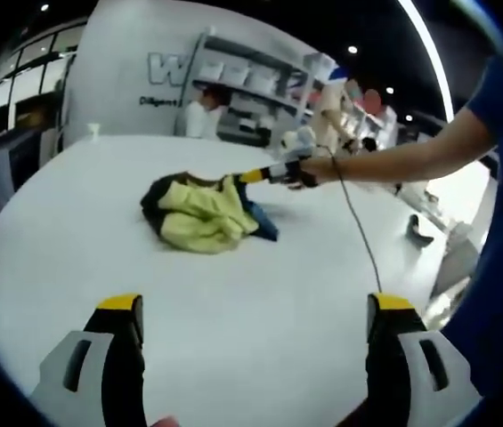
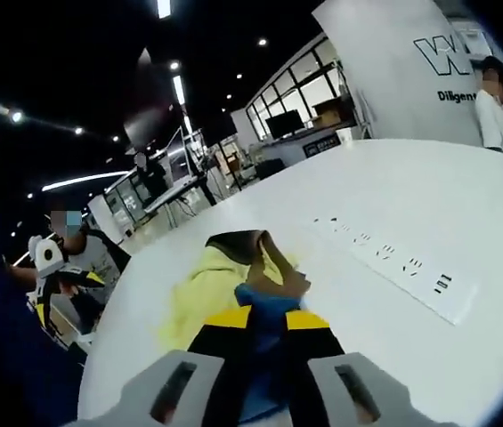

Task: Fold the garment on the visible template until the final outline fits inside the template.

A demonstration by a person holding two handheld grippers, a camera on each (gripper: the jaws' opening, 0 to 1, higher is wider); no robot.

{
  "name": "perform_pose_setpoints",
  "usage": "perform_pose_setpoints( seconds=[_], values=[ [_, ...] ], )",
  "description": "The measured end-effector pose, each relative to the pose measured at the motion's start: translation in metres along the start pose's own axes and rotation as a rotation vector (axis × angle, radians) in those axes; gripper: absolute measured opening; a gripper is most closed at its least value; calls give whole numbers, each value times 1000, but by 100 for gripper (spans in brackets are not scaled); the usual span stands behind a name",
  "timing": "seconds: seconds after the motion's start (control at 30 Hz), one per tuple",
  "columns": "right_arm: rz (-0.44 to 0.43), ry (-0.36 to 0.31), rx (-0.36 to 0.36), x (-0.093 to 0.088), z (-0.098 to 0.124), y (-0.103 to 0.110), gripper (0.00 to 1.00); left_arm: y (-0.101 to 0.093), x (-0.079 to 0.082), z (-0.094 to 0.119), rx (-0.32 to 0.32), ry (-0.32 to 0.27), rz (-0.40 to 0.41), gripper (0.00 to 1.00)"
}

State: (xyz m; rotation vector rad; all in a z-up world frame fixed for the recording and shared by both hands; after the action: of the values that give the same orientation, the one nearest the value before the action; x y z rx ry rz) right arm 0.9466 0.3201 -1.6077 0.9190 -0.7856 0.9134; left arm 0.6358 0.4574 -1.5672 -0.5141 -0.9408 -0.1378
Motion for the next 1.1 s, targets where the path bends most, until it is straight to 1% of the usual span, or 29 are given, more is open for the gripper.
perform_pose_setpoints(
  seconds=[0.07, 0.13, 0.2, 0.43, 0.57, 0.67, 0.73, 0.77, 0.9, 1.1],
  values=[
    [0, 15, 6, -2, -1, 0, 0, 0, 0, 1, -2, -5, 1, 99],
    [1, 18, 9, -2, -3, 3, 0, 1, -1, 2, 1, -5, 1, 99],
    [-9, 18, 14, -3, -1, 1, 0, 2, -2, 3, 4, -7, 4, 99],
    [23, 17, 33, 6, 7, 11, 0, 4, -2, 2, 7, -9, 8, 99],
    [54, 31, 62, 11, 13, 29, 0, 2, 2, -1, -8, -13, 1, 99],
    [89, 44, 81, 10, 15, 35, 0, 0, 4, -3, -23, -19, -8, 99],
    [114, 50, 103, 14, 19, 48, 0, -1, 6, -4, -25, -22, -9, 99],
    [147, 61, 124, 17, 23, 57, 0, -1, 6, -5, -32, -17, -10, 99],
    [182, 83, 136, 17, 31, 61, 0, -1, 7, -6, -41, -13, -28, 99],
    [219, 94, 153, 19, 36, 80, 0, -2, 10, -6, -51, -22, -31, 99]
  ],
)
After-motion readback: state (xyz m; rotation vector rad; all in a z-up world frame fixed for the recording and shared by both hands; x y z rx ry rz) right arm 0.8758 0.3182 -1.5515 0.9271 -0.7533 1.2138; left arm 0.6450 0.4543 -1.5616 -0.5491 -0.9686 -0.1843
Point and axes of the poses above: the point that each gripper's makers call its tool centre point, and the gripper's own axes: z roughly backward along the fingers, y roughly to its left, x roughly out of its top, the point moved 2 cm from there along z, roughly backward along the fingers, and after that the axes turned 6 degrees about z, right-handed, at the moved point
